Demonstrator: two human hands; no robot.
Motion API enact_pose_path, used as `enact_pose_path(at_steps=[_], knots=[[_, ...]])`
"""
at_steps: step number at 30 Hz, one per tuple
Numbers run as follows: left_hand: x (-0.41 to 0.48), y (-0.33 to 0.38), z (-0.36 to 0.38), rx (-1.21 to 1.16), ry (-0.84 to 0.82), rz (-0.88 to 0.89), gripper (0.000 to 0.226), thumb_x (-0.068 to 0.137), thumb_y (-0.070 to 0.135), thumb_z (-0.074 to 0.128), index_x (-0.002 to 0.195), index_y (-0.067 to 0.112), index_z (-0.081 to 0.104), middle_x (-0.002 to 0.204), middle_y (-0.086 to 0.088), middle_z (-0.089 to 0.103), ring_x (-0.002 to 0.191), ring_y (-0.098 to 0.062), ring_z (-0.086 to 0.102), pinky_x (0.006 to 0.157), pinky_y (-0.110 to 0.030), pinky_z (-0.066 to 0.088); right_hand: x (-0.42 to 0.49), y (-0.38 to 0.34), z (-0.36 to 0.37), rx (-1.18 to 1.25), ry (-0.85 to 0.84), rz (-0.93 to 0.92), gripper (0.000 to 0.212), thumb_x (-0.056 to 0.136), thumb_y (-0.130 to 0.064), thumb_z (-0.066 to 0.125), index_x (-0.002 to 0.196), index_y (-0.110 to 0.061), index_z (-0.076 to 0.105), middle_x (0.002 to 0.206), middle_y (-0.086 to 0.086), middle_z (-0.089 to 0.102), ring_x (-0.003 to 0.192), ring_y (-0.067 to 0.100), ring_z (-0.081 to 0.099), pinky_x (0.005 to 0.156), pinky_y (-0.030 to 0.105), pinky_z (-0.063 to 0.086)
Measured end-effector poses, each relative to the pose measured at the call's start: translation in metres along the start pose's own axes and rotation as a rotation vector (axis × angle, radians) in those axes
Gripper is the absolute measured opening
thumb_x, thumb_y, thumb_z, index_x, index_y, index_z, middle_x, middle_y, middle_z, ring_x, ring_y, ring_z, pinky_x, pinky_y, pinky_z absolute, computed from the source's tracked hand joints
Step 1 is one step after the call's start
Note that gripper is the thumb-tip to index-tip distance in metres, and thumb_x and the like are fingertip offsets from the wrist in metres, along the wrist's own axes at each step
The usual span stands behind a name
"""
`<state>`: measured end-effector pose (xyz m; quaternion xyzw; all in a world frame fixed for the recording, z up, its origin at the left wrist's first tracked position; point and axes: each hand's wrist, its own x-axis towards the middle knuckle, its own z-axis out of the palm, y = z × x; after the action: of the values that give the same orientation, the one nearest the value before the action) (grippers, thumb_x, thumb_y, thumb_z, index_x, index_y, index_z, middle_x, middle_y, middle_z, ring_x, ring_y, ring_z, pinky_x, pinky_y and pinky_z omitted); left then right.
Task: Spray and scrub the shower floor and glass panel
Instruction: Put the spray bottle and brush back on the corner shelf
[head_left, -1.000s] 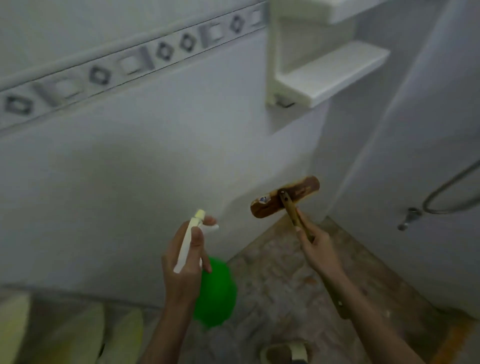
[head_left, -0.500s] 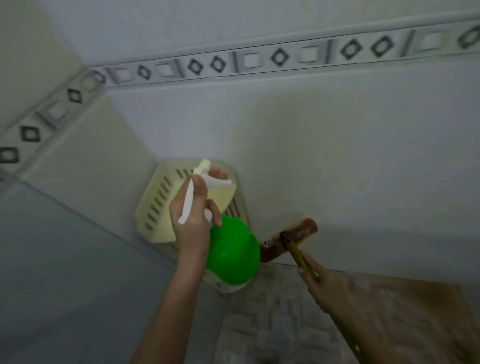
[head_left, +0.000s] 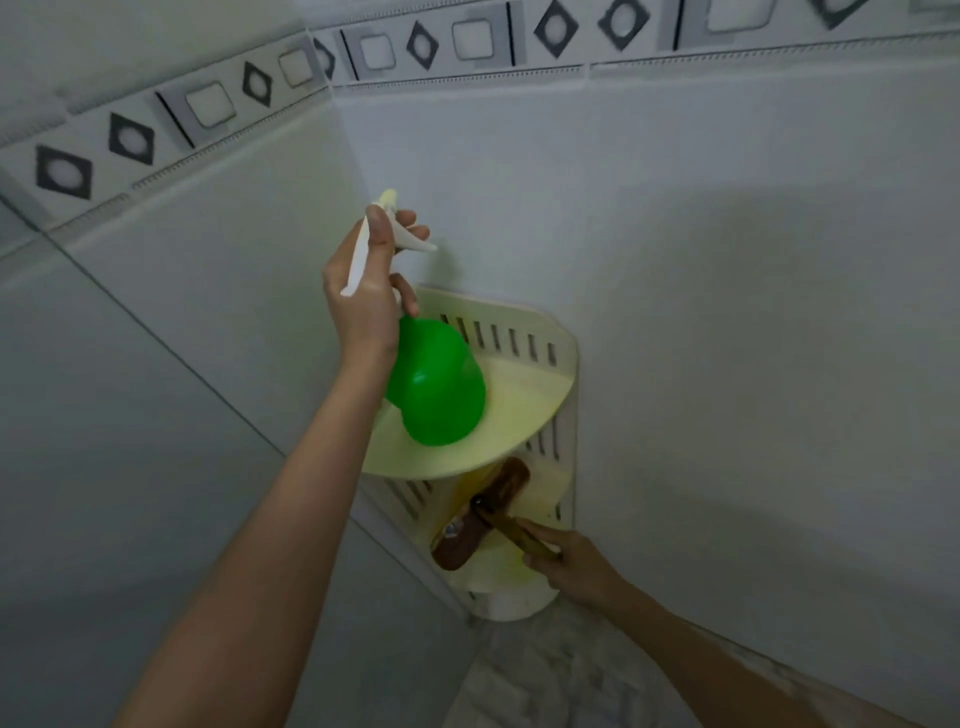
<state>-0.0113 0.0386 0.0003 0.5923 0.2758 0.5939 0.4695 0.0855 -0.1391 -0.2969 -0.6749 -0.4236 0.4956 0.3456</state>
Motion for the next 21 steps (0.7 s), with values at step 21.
enact_pose_path(at_steps=[21], knots=[[0.010, -0.054, -0.010, 0.291, -0.034, 0.006, 0.019, 0.091, 0.029, 0.074, 0.106, 0.028, 0.063, 0.094, 0.010, 0.070, 0.075, -0.013, 0.073, 0.068, -0.024, 0.056, 0.091, 0.018, 0.017, -0.745, 0.240, -0.053, 0.042, 0.101, -0.034, 0.039, 0.142, -0.027, 0.043, 0.119, 0.007, 0.055, 0.106, 0.025, 0.055, 0.079, 0.034, 0.049]])
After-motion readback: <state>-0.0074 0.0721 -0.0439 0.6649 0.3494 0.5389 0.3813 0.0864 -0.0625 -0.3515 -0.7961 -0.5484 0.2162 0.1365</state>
